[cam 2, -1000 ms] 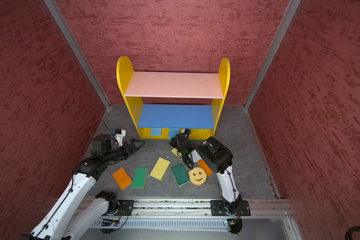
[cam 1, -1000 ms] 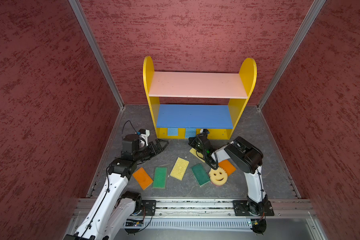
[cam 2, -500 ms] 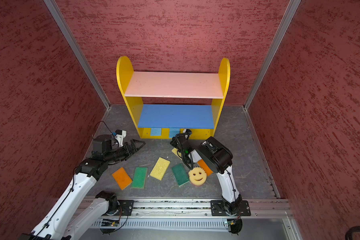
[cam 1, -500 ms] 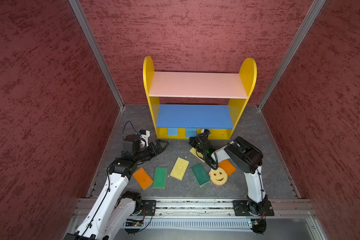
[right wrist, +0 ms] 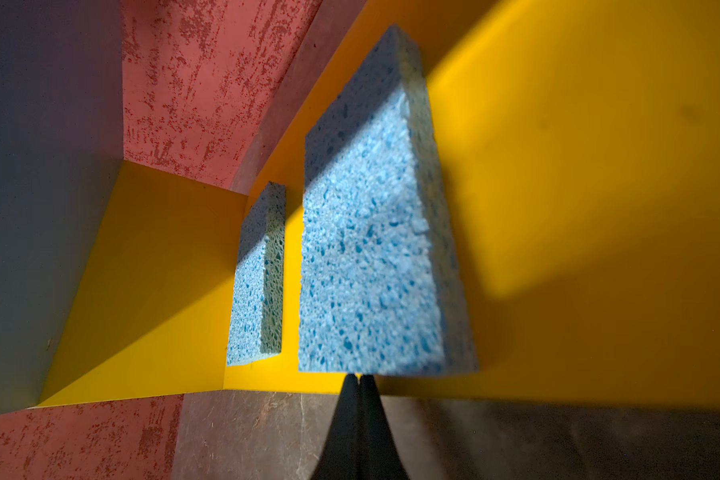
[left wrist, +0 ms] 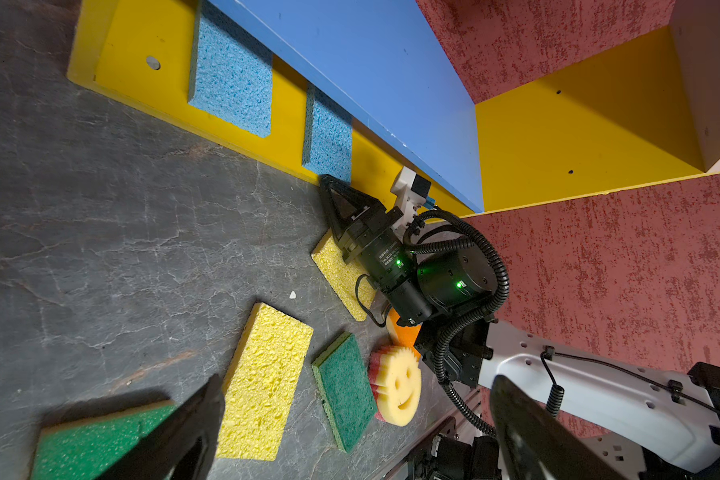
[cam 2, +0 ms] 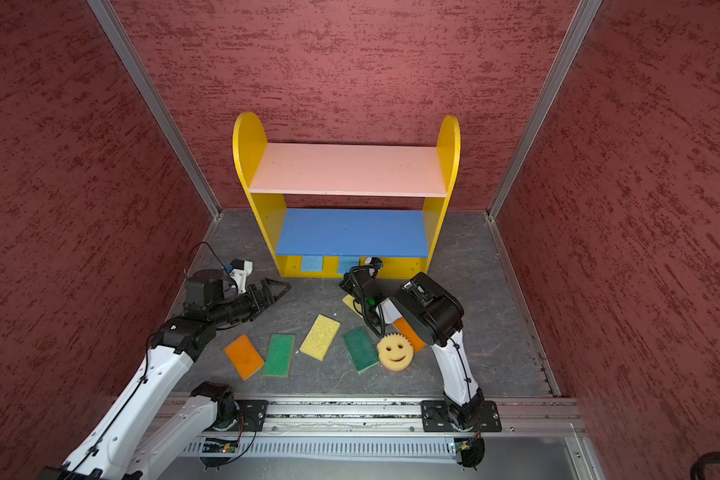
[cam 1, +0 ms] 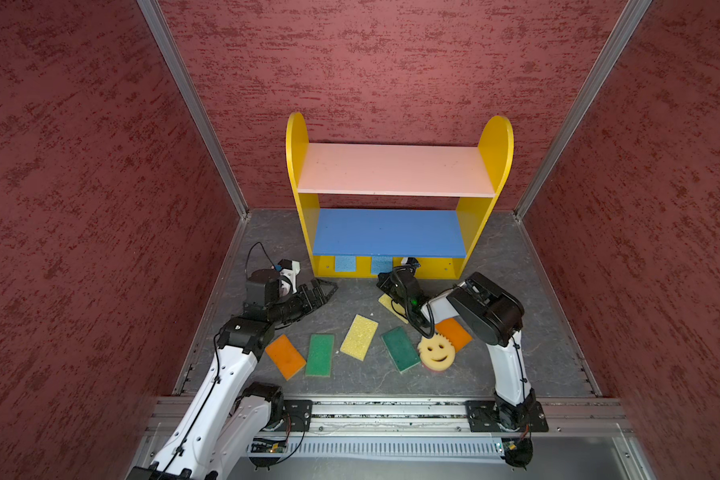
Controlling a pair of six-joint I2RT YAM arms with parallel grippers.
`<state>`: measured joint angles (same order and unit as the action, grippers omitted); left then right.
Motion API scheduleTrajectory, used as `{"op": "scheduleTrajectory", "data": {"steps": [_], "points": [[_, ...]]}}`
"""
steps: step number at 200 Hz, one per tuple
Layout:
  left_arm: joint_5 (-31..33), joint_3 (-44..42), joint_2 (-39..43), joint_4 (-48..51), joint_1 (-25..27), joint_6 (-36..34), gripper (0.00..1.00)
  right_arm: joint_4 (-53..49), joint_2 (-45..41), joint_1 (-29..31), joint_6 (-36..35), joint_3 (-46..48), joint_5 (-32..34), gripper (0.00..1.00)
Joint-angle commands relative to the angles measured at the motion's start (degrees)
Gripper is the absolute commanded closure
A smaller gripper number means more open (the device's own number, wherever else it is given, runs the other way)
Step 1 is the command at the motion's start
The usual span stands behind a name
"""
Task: Place and organize the cleaning sponges onto the shelf
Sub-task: 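Open the right gripper and release the blue sponge beside the first one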
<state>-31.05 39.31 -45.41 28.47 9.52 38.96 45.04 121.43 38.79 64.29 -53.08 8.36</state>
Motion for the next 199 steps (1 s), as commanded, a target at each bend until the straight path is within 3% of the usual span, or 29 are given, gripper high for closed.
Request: {"op": "scheduleTrajectory", "data": {"steps": [1,63,110,179,199], "points": [[-0.03,-0.55,0.58,-0.98,-0.46,-0.24,0.01,-3.43,2.59,-0.38,2.5,0.19,1.94,0.95],[-0.12,-0.1,0.93,-0.51,-0.39,-0.15,0.01,-2.83,0.91,-0.38,1.27,0.93,0.95,0.88],[0.01,1.09,3.98,2.24,-0.4,-0.67,0.01,-6.71,-7.0,0.96,-3.57,2.3,0.38,0.84],[1.67,2.88,9.65,8.73,-0.72,-2.75,0.0,-22.07,-20.9,4.08,-9.58,3.02,1.94,0.82],[2.18,3.14,10.58,11.12,-0.88,-3.85,0.0,-27.25,-24.53,5.34,-10.74,4.4,2.21,0.77]]}}
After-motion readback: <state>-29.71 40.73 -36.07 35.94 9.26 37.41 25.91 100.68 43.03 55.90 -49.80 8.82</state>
